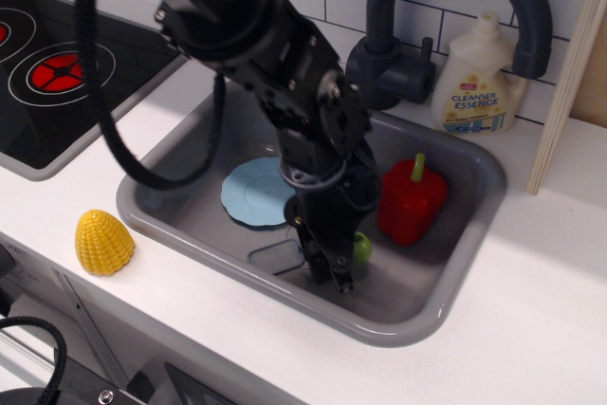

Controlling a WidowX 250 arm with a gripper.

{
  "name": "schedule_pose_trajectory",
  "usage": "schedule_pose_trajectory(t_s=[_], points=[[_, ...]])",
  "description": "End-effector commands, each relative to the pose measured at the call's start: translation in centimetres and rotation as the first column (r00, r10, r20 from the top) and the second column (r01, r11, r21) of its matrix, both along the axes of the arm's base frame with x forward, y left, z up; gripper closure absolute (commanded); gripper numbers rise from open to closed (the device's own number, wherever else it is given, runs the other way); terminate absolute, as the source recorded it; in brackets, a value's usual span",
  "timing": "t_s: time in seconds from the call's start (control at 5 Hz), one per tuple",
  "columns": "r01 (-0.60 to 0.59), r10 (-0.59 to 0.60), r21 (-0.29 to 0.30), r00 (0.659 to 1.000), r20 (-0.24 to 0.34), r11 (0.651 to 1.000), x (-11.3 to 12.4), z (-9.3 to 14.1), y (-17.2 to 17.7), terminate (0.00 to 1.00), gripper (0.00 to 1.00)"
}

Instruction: Put spatula on plate sink

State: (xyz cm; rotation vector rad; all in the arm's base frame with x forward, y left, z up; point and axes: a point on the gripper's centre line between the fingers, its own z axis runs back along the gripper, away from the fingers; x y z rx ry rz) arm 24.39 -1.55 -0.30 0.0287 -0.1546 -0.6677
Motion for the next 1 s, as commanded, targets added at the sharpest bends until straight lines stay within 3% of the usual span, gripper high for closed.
schedule_pose_trajectory(t_s=[0.0,0.4,0.8], points=[[-0.124,0.122,0.024,0.989,0.087,0.992,2.1,2.2,3.7,0.00,1.00],[-0.287,0.289,-0.036,0.944,0.158,0.957,5.9,2.6,5.7,0.00,1.00],[-0.354,0.350,-0.014,0.919,0.181,0.935,6.4,2.3,7.8,0.00,1.00]])
